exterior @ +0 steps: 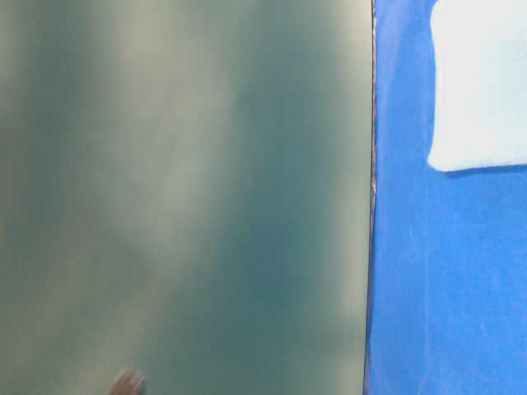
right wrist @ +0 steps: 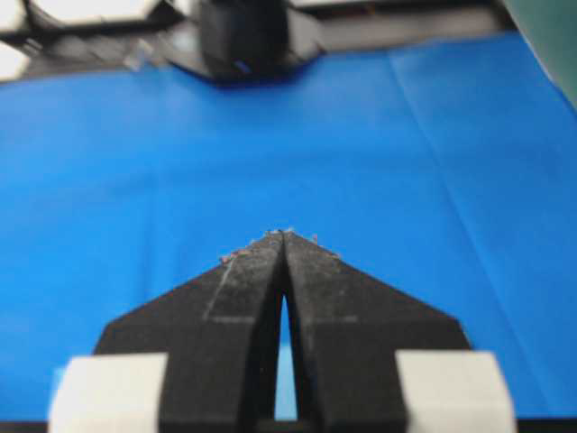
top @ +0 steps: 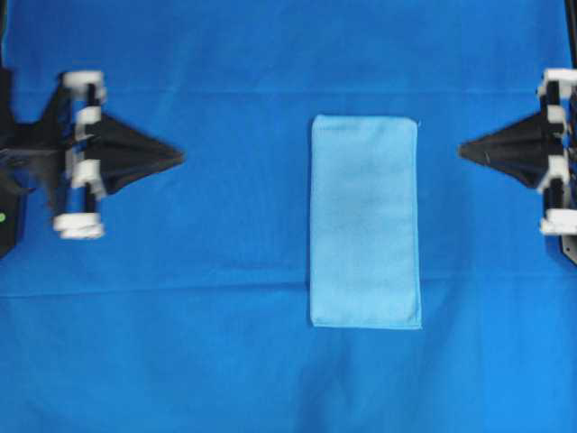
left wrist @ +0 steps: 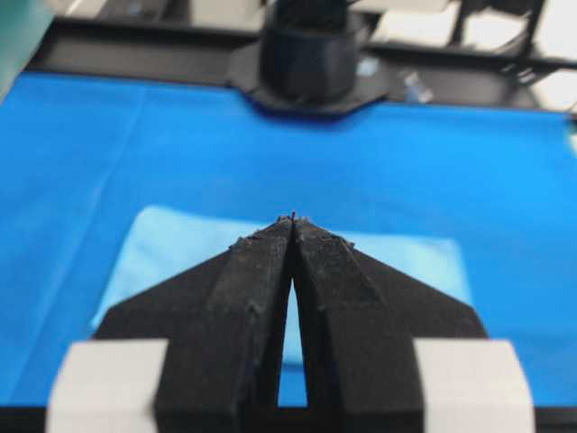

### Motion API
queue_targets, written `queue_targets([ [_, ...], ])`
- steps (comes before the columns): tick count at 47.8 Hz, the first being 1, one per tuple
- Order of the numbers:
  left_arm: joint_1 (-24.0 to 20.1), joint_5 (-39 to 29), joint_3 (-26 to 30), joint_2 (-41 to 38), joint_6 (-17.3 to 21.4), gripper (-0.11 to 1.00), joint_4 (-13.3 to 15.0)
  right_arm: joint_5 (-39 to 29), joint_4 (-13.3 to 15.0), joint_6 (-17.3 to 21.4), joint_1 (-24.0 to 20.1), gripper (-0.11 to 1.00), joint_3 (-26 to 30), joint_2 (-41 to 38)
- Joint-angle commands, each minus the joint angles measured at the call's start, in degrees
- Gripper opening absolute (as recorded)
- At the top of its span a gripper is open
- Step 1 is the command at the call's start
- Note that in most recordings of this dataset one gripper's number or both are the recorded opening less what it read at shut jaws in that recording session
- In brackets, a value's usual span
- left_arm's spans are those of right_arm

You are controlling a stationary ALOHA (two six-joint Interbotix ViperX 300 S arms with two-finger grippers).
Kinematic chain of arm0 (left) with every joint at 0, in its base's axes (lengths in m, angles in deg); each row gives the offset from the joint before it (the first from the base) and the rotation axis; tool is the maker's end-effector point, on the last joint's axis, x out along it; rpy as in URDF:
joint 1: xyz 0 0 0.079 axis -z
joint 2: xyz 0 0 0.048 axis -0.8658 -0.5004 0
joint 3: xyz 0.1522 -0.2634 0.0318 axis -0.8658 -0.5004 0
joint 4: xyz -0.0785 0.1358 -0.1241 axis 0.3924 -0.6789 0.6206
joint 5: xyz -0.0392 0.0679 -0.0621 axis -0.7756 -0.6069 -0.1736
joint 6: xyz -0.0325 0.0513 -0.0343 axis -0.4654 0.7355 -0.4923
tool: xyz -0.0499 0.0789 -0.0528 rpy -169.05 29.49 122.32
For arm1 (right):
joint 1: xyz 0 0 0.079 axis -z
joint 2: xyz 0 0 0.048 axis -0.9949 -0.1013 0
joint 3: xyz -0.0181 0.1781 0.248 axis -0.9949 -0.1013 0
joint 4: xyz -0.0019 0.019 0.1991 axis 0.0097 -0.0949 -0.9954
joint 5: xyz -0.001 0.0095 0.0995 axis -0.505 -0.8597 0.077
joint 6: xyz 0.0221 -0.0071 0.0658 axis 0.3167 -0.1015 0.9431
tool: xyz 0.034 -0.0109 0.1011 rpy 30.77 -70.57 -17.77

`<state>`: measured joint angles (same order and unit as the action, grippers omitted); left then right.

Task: Fold a vertical towel.
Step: 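Move both grippers toward the top corners of the light-blue towel, then close both grippers on the towel's top left and right corners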

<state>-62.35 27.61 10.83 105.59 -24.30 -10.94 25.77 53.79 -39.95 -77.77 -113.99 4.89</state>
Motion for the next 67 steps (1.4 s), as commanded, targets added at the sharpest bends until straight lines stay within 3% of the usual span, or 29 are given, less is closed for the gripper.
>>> queue_targets([
  [1, -2.02, 0.53, 4.31, -5.27, -0.18, 0.00, 0.09, -0.62, -0.18, 0.18, 2.55, 0.00, 0.70, -2.37],
  [9, -3.96, 0.53, 10.20, -15.21, -0.26, 0.04, 0.09, -0.79, -0.18, 0.53, 7.47, 0.01, 0.35, -8.61],
  [12, -4.83, 0.62, 12.30, -18.63, -0.26, 0.18, 0.09, -0.79, -0.26, 0.62, 9.14, 0.10, 0.44, -11.60],
  [20, -6.86, 0.97, 17.84, -29.27, -0.26, 0.68, 0.09, -0.62, 0.00, 0.53, 13.27, 0.59, 1.41, -21.09],
  [24, -7.65, 1.05, 20.39, -34.19, -0.26, 0.82, 0.09, -0.44, 0.00, 0.53, 14.41, 0.64, 1.67, -25.22],
  [48, -13.01, 4.04, 29.71, -54.23, -0.35, 0.79, 0.18, 8.35, 0.09, 0.35, 20.04, 0.62, 2.90, -43.68],
  [67, -13.27, 3.60, 30.94, -57.13, -0.35, 0.73, 0.18, 10.55, 0.18, 0.09, 20.74, 0.58, 4.04, -50.27],
])
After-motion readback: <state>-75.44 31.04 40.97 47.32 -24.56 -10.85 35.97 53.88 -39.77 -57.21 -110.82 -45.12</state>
